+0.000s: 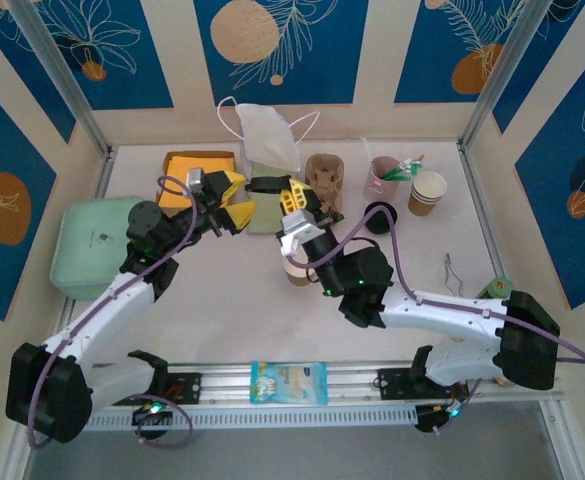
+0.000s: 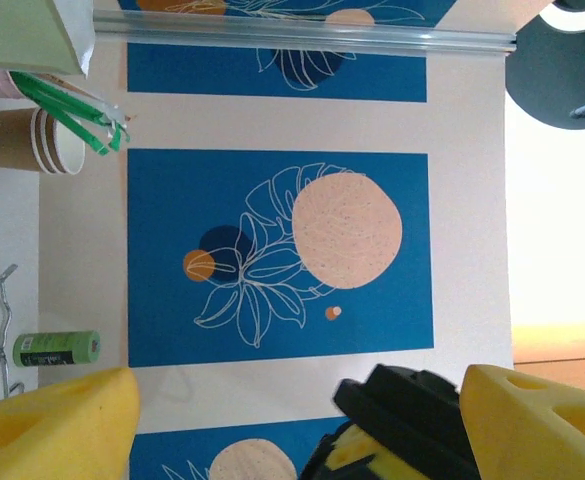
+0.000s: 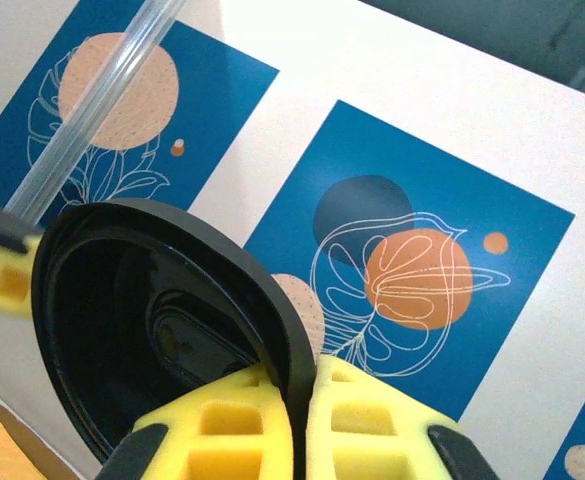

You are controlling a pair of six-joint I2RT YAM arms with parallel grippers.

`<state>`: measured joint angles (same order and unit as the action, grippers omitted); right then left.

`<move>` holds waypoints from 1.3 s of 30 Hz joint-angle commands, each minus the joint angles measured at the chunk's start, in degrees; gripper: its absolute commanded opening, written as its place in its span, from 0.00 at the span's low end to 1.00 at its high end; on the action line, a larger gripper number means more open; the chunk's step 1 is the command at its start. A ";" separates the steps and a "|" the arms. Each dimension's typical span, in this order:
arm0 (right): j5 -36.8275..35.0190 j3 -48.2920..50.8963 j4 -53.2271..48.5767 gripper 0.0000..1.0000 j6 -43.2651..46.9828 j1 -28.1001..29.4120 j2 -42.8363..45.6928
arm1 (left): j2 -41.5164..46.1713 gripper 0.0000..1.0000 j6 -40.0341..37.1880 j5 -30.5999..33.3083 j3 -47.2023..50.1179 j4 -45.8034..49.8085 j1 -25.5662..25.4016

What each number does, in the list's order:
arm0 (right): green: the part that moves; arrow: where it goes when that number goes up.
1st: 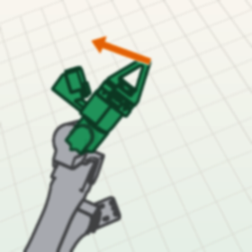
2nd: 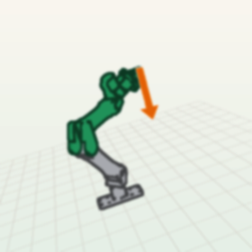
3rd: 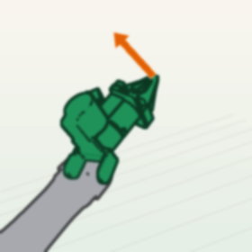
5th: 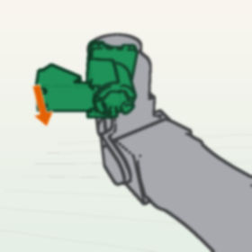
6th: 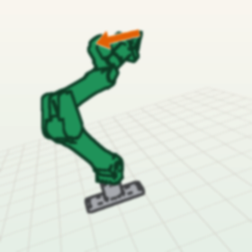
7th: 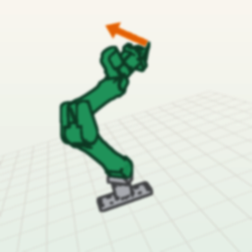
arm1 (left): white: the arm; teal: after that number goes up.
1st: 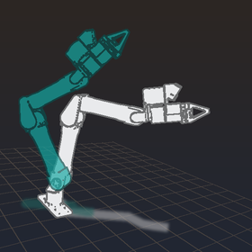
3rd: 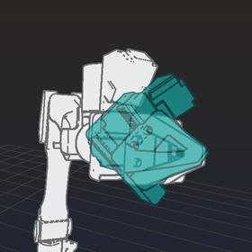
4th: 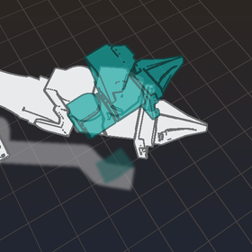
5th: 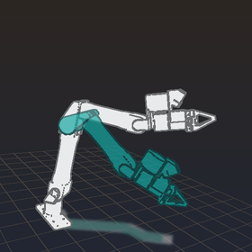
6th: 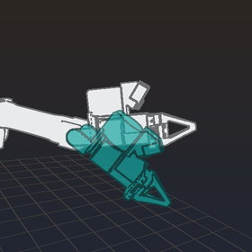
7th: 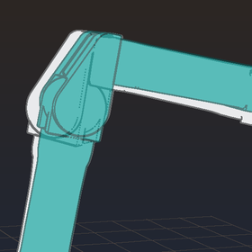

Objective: Pack the takeout coffee

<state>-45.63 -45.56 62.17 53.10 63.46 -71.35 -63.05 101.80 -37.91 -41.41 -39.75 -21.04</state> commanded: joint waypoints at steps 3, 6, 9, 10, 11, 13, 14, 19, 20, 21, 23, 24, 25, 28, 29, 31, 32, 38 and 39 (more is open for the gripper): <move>2.42 2.39 2.97 0.00 5.41 -1.24 1.92 | 0.53 0.83 0.30 0.68 -3.40 -1.60 -1.03; 3.16 2.04 3.02 0.00 7.53 -1.20 1.02 | -0.50 0.83 -1.21 1.00 -5.48 -0.10 -3.44; 3.85 1.52 4.46 0.00 10.39 -1.43 -0.65 | -1.92 0.82 -1.08 1.04 -6.10 -1.87 -5.35; 4.08 1.31 4.95 0.00 11.16 -1.50 -1.25 | -2.06 0.81 -0.84 1.16 -5.93 -2.31 -5.62; 4.46 1.16 4.96 0.00 11.77 -1.71 -1.71 | -2.08 0.80 -0.57 1.38 -5.60 -2.77 -5.83; 5.22 0.97 3.94 0.00 12.41 -2.08 -2.44 | -2.02 0.76 -0.29 1.70 -5.09 -3.16 -6.03; 5.52 1.08 3.88 0.00 12.91 -2.03 -2.93 | -1.92 0.73 -0.48 1.78 -4.92 -3.15 -6.03; 6.43 2.11 4.32 0.00 14.73 -2.28 -2.98 | -1.10 0.54 -1.43 2.14 -4.17 -2.17 -6.03; 6.40 2.23 3.54 0.00 14.68 -2.35 -2.49 | -1.19 0.51 -1.49 2.14 -4.05 -2.33 -6.03; 6.56 2.50 2.53 0.00 14.75 -2.38 -2.01 | -1.29 0.47 -1.52 2.14 -3.87 -2.48 -6.03; 7.18 3.16 0.80 0.00 14.49 -2.72 -0.98 | -1.58 0.43 -1.73 2.05 -3.77 -2.49 -6.03; 7.31 3.36 -0.24 0.00 13.96 -2.98 -0.50 | -1.73 0.40 -1.78 1.97 -3.71 -2.48 -6.03; 7.38 3.33 -1.50 0.00 13.27 -3.20 0.07 | -1.93 0.39 -1.85 1.84 -3.68 -2.57 -6.03; 9.20 4.10 -5.92 0.00 12.07 -4.20 2.17 | -2.25 0.35 -2.28 1.68 -3.59 -2.93 -6.03; 10.63 4.81 -6.93 0.00 12.43 -4.62 2.80 | -2.34 0.33 -2.39 1.70 -3.60 -3.05 -6.04; 12.54 5.72 -8.10 0.00 13.06 -5.44 3.47 | -2.35 0.32 -2.82 1.40 -3.50 -2.89 -6.03; 13.12 5.83 -9.21 0.00 13.24 -5.83 3.65 | -2.37 0.31 -3.12 1.41 -3.42 -2.77 -6.03; 13.19 4.00 -18.77 0.01 7.93 -7.25 4.59 | -3.09 0.27 -3.98 1.16 -2.16 -3.63 -6.12; 13.19 3.69 -20.12 0.03 6.75 -7.39 4.80 | -3.33 0.26 -3.90 1.09 -1.94 -4.16 -6.12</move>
<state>-32.47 -40.27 48.45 64.36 56.71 -67.83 -66.06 101.67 -34.79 -44.14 -40.75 -26.76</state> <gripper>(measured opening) 0.068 0.268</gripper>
